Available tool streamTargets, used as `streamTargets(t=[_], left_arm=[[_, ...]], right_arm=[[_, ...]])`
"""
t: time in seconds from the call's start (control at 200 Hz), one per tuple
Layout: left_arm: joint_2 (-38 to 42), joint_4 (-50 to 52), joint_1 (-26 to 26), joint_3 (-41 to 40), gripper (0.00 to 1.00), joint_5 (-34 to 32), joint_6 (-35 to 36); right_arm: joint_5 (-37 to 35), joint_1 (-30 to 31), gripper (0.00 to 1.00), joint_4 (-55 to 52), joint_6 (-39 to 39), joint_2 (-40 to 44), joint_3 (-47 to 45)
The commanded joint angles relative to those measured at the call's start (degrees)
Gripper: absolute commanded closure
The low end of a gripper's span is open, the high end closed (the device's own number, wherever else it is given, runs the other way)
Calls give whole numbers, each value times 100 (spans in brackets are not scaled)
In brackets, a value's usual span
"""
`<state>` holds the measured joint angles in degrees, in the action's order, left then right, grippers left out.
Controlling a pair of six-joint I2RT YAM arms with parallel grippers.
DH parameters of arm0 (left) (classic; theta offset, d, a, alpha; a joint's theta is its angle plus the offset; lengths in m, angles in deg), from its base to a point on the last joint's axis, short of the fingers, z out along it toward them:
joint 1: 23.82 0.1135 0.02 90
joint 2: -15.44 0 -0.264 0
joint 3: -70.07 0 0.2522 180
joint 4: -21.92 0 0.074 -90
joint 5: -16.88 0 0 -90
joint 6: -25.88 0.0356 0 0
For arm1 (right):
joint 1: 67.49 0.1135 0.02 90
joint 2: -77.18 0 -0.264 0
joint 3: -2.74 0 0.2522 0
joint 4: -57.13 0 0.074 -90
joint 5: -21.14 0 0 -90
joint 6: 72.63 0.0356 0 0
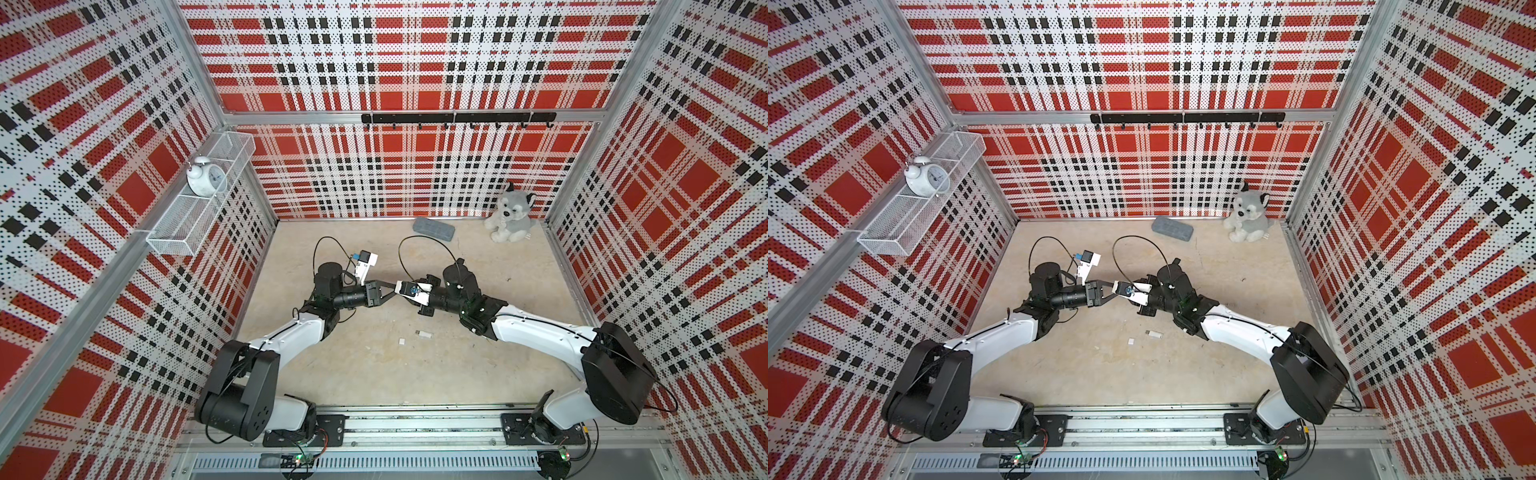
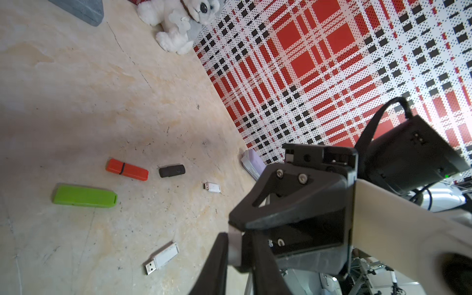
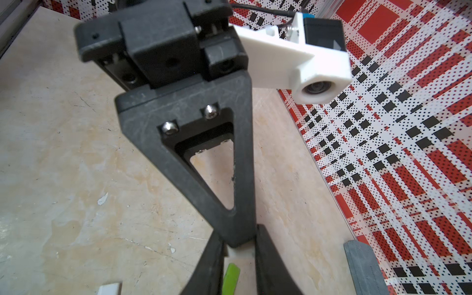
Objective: Close the usb drive cover
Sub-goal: Pick up the cover from the center of the board.
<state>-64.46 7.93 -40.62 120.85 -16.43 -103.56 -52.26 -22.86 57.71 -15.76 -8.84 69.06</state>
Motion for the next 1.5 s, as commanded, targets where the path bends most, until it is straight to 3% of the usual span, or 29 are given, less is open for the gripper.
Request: streamTargets(t=[0.0,0.251,0.401,0.496,0.636,1.152,1.493], left_arm=[[-83,-60,-52,122,85,137,30],[-147,-64,-41,173,100,45,-2],[-141,-69,-10,183,100,-33,-2],[-73,-64,52,157,100,-116,-2],[121,-65,168,100,100,-239,0],[333,-65,163,78,100,-57,-55],[300,-65,142,60,100,-9,-55]], right_arm=[[101,12,76,192,78,-20,25],[82,12,76,164,62,30,-22],[-7,12,73,175,87,115,-98],[-212,12,60,156,179,205,-138],[-490,3,58,33,235,407,-330],[-315,3,57,284,410,-55,71],[-129,3,64,367,491,-178,139]])
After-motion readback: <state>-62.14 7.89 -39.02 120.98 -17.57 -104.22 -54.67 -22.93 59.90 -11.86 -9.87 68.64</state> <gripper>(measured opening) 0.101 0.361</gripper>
